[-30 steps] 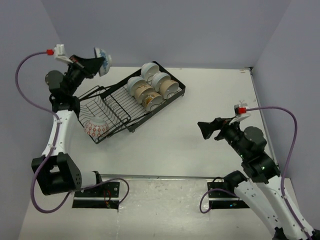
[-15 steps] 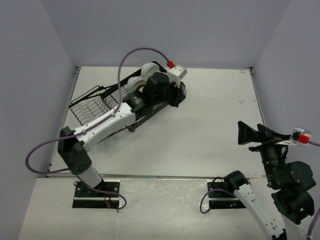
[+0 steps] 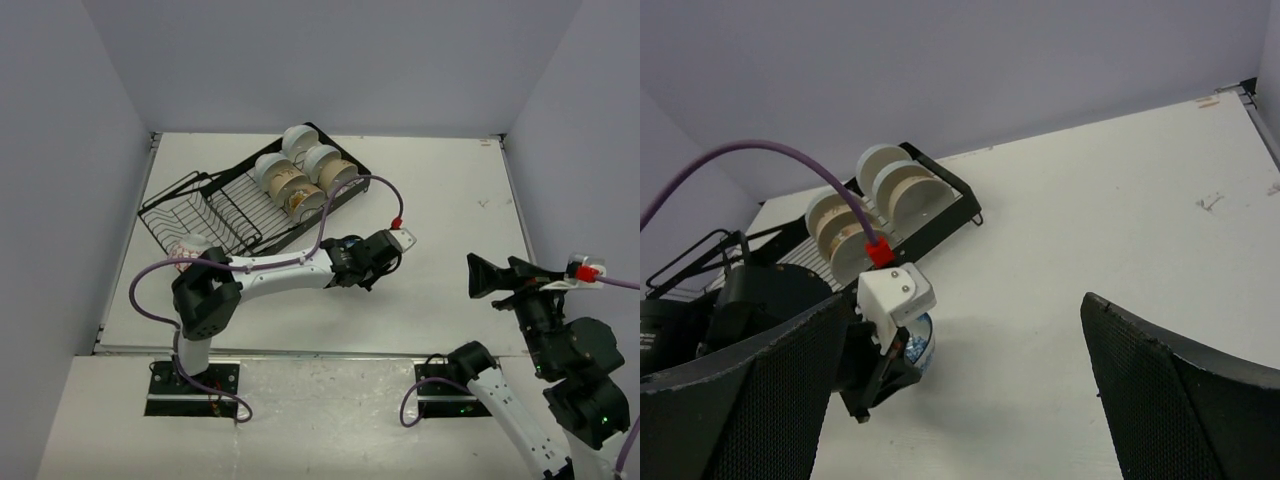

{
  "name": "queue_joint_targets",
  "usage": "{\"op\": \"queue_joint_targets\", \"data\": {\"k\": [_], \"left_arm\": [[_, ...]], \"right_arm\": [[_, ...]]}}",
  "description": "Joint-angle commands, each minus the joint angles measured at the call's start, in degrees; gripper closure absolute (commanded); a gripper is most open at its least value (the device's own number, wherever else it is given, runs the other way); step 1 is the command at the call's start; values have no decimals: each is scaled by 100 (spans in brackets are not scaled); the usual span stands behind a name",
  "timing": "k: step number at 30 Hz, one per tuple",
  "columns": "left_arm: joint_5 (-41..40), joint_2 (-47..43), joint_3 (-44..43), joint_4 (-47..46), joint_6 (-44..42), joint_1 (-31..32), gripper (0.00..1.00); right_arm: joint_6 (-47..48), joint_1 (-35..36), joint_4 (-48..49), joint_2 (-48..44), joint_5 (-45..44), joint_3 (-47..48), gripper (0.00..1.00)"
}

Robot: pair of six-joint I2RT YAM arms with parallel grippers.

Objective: Unload the bowls from the dish rack

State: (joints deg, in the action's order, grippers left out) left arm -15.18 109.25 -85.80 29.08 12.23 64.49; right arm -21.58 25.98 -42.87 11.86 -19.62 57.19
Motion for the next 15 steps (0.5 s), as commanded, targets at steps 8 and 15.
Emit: {"op": "queue_joint_targets", "data": {"k": [8, 15], "left_arm": [[-811, -36, 792, -1378, 16, -86, 100], [-679, -36, 1126, -1546, 192, -77, 87]], "right_arm": [[216, 21, 182, -96, 537, -181, 1], [277, 30, 306, -61, 722, -393, 1]]}}
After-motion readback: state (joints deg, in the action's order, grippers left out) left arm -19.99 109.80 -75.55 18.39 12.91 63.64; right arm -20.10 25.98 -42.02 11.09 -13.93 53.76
